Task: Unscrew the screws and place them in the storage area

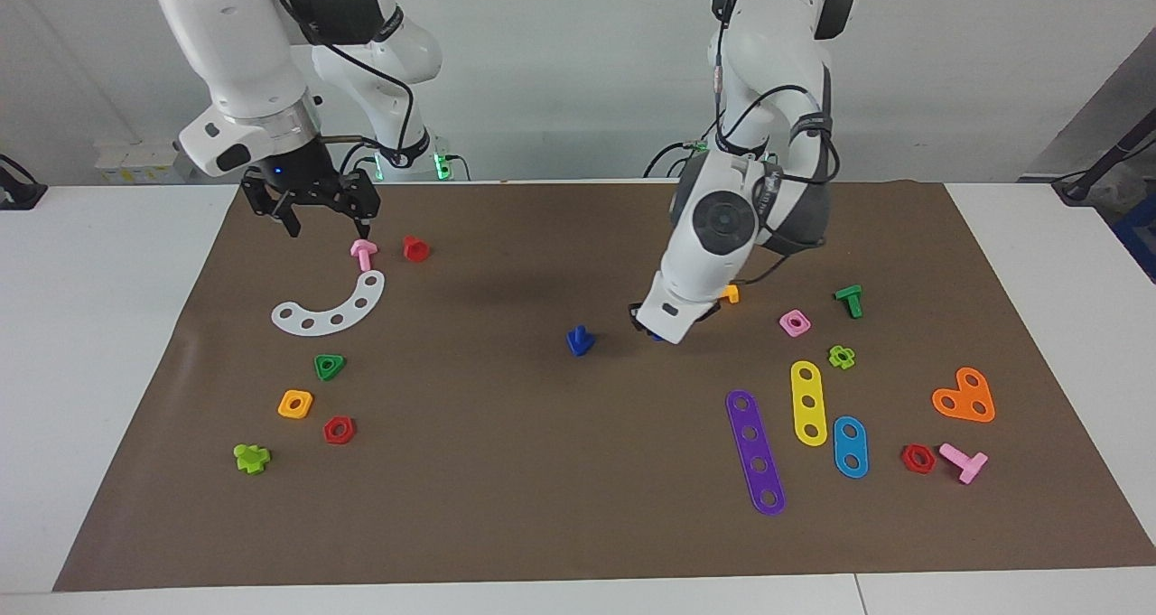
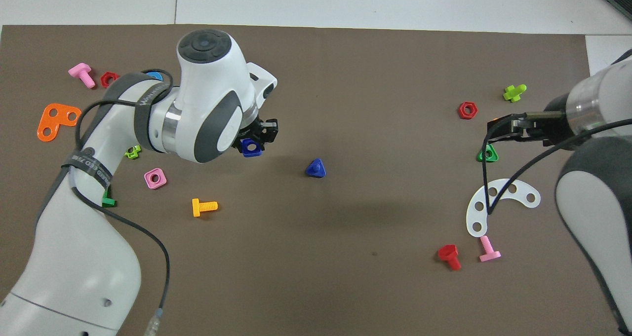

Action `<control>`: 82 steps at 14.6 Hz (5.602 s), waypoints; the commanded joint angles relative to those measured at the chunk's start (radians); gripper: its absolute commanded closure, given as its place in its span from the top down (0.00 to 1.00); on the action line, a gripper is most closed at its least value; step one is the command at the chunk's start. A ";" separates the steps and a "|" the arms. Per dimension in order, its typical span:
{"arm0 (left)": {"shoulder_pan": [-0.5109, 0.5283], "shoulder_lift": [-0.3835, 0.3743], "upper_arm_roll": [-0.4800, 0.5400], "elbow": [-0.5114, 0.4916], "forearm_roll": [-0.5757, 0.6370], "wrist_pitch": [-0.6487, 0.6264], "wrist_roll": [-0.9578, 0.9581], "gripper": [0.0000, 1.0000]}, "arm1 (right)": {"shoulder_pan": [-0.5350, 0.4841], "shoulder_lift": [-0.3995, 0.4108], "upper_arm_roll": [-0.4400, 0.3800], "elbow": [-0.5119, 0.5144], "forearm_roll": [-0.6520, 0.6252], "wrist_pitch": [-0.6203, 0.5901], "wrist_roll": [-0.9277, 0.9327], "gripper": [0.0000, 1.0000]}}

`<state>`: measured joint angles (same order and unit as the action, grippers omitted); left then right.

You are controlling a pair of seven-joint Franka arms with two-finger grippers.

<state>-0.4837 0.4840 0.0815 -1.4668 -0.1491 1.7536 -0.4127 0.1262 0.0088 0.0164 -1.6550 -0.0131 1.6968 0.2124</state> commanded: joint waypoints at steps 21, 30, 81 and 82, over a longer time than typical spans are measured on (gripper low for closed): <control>0.422 -0.333 0.020 -0.271 0.074 -0.090 0.492 1.00 | 0.454 0.471 0.002 -0.015 -0.064 0.572 0.527 0.77; 0.422 -0.576 0.018 -0.287 0.154 -0.183 0.427 1.00 | 0.470 0.471 0.004 -0.055 -0.076 0.570 0.525 0.40; 0.386 -0.574 0.003 -0.283 0.232 -0.043 0.434 1.00 | -0.082 -0.010 -0.001 0.130 0.005 -0.118 -0.010 0.99; 0.386 -0.574 0.003 -0.283 0.232 -0.043 0.436 1.00 | -0.082 -0.007 0.001 0.135 0.005 -0.126 -0.010 0.99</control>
<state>-0.0835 -0.0727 0.0761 -1.7287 0.0610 1.7022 0.0299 0.0582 -0.0270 0.0123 -1.5785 -0.0348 1.6135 0.2109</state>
